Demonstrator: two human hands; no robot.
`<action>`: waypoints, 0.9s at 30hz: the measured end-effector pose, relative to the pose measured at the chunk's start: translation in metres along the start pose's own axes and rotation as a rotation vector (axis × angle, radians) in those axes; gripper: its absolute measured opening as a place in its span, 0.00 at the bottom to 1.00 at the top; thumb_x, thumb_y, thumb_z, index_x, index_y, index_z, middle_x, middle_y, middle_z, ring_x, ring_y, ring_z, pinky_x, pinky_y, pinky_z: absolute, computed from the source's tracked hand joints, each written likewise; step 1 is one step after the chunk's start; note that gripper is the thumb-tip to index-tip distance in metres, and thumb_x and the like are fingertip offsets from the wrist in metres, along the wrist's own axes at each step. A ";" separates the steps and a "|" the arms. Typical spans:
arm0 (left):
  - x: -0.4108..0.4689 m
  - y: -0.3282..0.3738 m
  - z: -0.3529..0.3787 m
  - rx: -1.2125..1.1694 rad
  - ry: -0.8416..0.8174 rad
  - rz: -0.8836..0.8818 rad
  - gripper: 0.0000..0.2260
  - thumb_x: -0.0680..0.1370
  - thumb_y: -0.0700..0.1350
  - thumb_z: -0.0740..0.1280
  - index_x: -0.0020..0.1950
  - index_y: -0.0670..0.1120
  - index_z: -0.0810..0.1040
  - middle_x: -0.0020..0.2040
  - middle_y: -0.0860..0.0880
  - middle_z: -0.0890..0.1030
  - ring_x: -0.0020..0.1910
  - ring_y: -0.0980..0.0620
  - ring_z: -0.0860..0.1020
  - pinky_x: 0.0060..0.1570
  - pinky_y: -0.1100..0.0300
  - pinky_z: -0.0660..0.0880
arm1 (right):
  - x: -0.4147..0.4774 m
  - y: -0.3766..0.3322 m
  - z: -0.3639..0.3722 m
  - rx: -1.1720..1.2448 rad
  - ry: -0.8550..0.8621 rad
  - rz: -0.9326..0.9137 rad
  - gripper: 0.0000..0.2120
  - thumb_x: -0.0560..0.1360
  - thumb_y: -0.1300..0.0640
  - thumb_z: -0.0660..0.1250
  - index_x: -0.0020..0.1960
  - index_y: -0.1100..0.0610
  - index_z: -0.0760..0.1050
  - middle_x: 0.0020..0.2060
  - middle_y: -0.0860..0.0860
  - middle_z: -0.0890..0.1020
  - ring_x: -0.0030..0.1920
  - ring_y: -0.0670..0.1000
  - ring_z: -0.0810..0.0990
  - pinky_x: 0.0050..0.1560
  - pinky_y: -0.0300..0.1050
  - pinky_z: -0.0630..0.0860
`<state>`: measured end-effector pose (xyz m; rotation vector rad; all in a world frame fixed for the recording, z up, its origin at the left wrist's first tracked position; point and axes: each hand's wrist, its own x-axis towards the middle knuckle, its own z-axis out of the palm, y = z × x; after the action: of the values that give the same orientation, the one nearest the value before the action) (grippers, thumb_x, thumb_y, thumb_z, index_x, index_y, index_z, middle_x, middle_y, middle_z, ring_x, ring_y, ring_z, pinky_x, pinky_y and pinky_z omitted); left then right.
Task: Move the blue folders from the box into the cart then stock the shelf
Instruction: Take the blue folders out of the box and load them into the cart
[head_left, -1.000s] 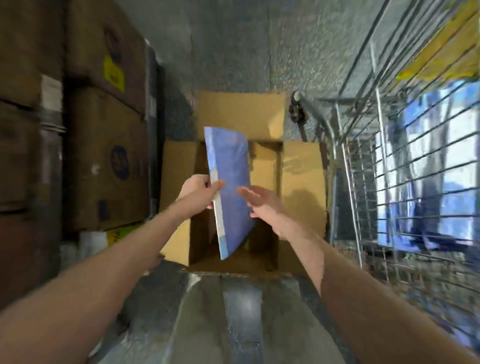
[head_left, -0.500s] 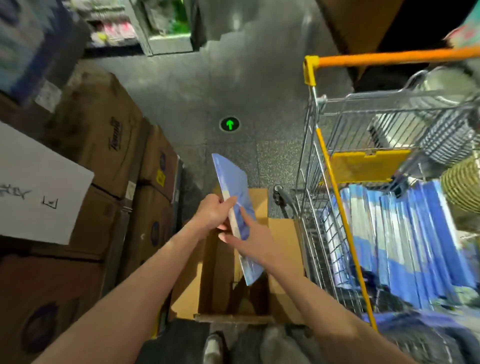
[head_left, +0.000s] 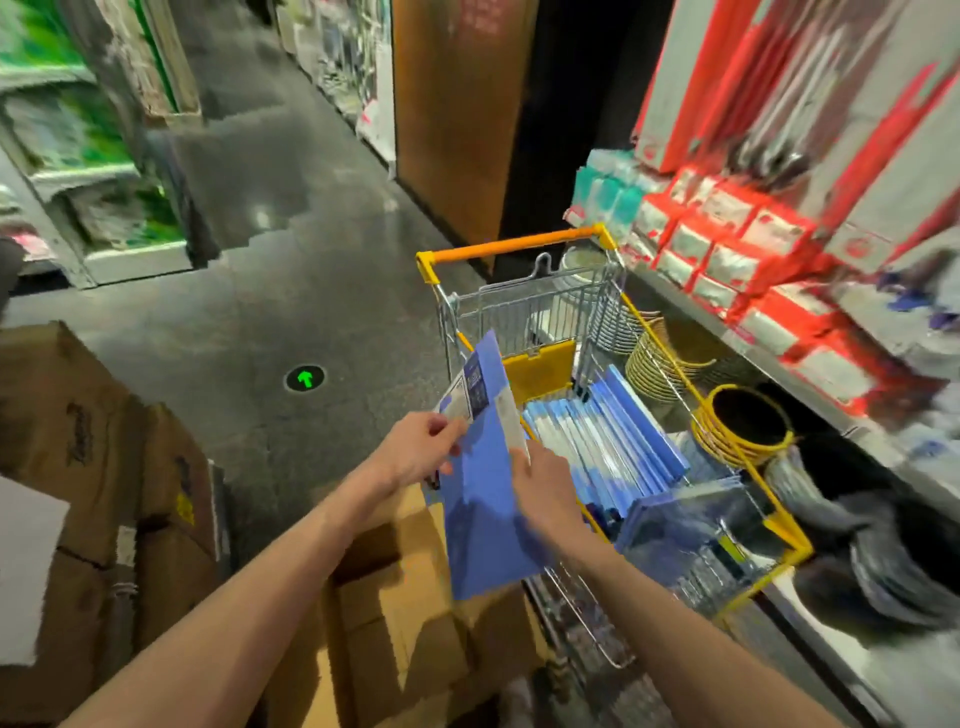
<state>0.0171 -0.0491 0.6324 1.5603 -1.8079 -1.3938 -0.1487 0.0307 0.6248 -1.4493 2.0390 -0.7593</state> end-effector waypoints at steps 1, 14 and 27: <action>-0.002 0.006 0.007 0.012 -0.035 0.024 0.22 0.81 0.56 0.63 0.48 0.36 0.80 0.39 0.46 0.84 0.32 0.48 0.80 0.39 0.50 0.77 | -0.004 0.000 -0.015 0.021 0.043 0.037 0.12 0.83 0.58 0.55 0.42 0.60 0.69 0.35 0.54 0.72 0.37 0.57 0.68 0.36 0.52 0.55; -0.025 0.119 0.145 0.221 -0.305 0.396 0.15 0.84 0.54 0.61 0.61 0.44 0.76 0.49 0.45 0.85 0.42 0.48 0.85 0.37 0.61 0.77 | -0.076 0.074 -0.214 -0.039 0.563 0.317 0.20 0.81 0.59 0.57 0.30 0.55 0.61 0.28 0.52 0.67 0.35 0.57 0.66 0.35 0.53 0.54; 0.035 0.121 0.241 0.412 -0.299 0.385 0.21 0.83 0.55 0.63 0.71 0.44 0.71 0.62 0.43 0.81 0.57 0.43 0.80 0.57 0.49 0.77 | -0.036 0.184 -0.234 0.160 0.574 0.664 0.17 0.80 0.58 0.60 0.57 0.71 0.78 0.58 0.69 0.80 0.59 0.66 0.78 0.54 0.52 0.73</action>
<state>-0.2475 0.0095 0.6175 1.1159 -2.5436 -1.1656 -0.4216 0.1481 0.6646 -0.4101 2.5803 -1.0759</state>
